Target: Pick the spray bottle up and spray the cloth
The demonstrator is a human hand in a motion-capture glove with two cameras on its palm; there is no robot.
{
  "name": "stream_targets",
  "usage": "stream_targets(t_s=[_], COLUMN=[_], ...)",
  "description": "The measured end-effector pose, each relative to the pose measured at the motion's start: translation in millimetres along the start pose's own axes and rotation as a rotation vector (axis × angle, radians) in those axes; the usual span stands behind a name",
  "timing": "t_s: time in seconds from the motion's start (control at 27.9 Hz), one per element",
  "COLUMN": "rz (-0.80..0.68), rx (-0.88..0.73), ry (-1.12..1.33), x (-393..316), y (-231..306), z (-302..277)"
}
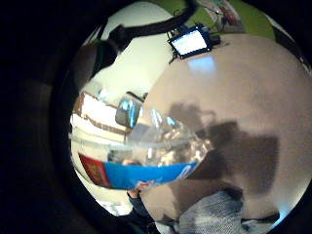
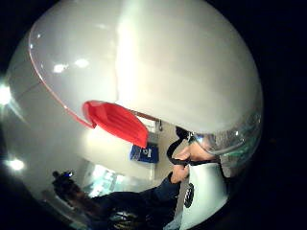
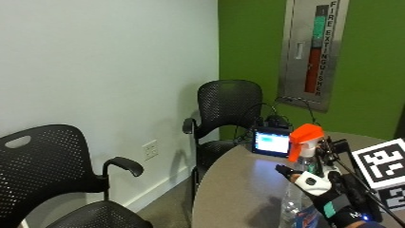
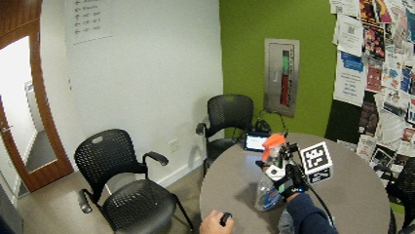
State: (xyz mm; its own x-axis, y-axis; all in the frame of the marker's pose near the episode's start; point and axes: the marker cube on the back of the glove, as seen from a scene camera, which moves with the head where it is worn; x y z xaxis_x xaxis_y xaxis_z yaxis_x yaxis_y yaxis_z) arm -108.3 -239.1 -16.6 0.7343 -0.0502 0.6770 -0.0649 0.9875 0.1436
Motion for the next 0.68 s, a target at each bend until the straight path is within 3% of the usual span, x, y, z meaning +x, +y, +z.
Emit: stream_targets(t_s=[0.39, 0.68], rz=[0.001, -0.050], rx=[-0.140, -0.227], ry=[-0.044, 0.070], x=[20, 14], y=[20, 31], z=[-21, -34])
